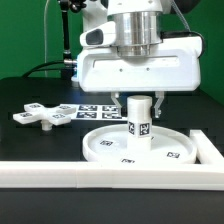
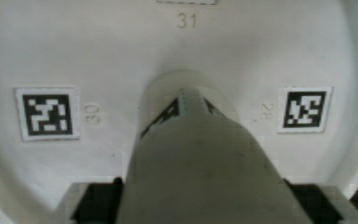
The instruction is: Assemble round table
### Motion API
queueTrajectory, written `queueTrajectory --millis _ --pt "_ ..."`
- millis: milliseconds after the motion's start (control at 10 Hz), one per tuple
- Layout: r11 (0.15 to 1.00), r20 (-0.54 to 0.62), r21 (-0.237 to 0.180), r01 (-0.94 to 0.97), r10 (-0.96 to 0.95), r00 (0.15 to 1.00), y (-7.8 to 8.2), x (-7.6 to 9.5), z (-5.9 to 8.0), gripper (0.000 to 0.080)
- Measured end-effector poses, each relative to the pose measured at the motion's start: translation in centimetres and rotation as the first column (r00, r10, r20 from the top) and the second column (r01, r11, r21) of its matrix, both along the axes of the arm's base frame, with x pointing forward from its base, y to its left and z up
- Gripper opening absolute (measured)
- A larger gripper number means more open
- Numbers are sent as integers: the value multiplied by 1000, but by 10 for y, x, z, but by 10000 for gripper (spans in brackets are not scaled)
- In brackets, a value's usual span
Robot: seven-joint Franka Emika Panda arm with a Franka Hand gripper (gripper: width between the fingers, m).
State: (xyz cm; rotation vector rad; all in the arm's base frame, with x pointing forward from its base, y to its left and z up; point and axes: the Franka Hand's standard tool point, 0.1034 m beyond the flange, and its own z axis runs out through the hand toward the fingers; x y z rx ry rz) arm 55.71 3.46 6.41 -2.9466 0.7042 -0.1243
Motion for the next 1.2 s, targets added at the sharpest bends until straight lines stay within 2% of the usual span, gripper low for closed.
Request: queueTrajectory --millis 400,700,800,1100,1200 --pt "966 -25 30 257 -256 966 1 0 0 414" --pt "840 -62 71 538 -535 843 1 0 0 415" --pt "811 -75 76 580 -576 814 1 1 0 415" --pt "813 -78 78 577 -572 817 1 0 0 415" --pt "819 -76 78 568 -563 823 1 1 0 600"
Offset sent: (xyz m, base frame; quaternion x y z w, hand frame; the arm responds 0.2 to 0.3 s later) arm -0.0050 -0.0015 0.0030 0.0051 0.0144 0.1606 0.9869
